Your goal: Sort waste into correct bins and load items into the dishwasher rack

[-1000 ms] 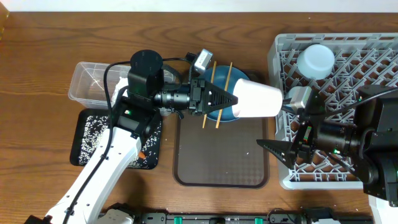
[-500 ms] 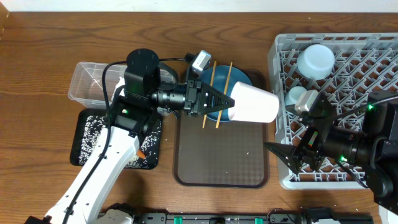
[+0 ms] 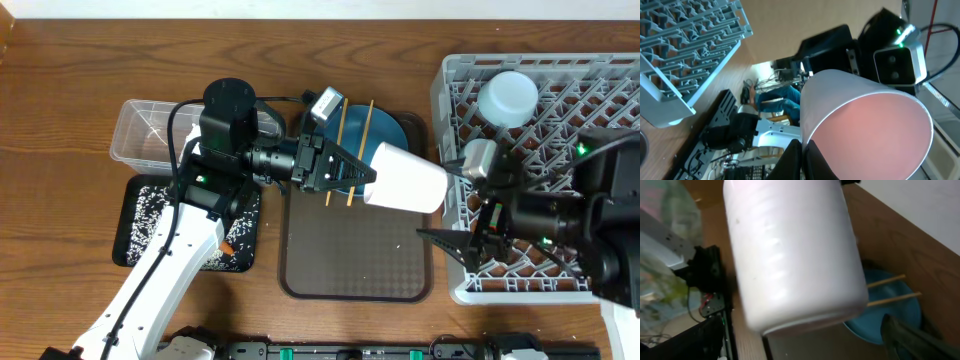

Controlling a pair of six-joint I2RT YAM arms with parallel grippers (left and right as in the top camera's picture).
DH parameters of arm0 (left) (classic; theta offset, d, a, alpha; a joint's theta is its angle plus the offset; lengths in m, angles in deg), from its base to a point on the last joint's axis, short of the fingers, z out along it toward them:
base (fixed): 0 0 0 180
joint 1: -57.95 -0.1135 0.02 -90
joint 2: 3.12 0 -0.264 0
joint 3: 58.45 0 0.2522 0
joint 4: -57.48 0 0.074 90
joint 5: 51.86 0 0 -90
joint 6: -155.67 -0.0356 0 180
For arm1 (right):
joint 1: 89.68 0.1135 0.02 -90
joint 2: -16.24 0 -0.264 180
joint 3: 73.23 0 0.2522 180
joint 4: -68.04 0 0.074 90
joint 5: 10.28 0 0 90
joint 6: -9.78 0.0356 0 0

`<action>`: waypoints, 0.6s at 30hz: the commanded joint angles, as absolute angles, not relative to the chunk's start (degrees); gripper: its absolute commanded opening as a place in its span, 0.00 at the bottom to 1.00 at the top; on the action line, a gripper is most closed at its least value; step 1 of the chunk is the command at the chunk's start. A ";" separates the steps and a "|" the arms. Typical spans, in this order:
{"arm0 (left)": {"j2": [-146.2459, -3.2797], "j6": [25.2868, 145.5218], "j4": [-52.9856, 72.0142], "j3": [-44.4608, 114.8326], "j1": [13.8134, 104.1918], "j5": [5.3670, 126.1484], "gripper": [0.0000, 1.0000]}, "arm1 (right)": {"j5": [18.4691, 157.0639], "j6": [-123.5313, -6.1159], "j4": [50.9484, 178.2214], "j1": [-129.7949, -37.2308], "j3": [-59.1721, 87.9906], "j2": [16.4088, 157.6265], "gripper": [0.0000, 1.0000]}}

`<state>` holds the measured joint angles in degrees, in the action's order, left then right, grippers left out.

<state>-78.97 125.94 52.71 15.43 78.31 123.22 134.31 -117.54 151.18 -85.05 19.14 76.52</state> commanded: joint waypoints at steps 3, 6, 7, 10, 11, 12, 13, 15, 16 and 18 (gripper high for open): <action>-78.73 126.40 52.85 15.54 78.82 124.77 0.06 | 140.93 -119.77 150.42 -85.12 20.02 78.55 0.97; -78.73 126.38 52.85 15.54 78.88 123.70 0.06 | 141.59 -119.73 149.52 -85.12 20.04 78.61 0.91; -78.73 126.38 52.87 15.54 78.88 123.31 0.06 | 141.79 -119.71 149.15 -85.12 20.04 78.53 0.89; -78.73 125.92 52.85 15.54 78.88 122.72 0.06 | 142.44 -119.44 148.45 -85.12 20.04 78.33 0.86; -78.73 125.76 52.85 15.54 78.88 122.70 0.06 | 142.53 -119.42 148.45 -85.12 20.04 78.18 0.86; -78.73 125.76 52.85 15.54 78.88 122.70 0.06 | 142.55 -119.03 148.43 -85.12 20.04 78.07 0.84; -78.73 125.76 52.85 15.54 78.88 122.59 0.06 | 142.57 -119.01 148.43 -85.12 20.04 78.02 0.82; -78.73 125.74 52.85 15.54 78.88 122.54 0.06 | 142.62 -118.81 148.43 -85.12 20.04 78.00 0.78; -78.73 125.74 52.85 15.54 78.88 122.54 0.06 | 142.79 -118.79 148.43 -85.12 20.04 78.00 0.74; -78.73 125.72 52.85 15.54 78.88 122.52 0.06 | 142.79 -118.81 148.43 -85.12 20.04 78.00 0.70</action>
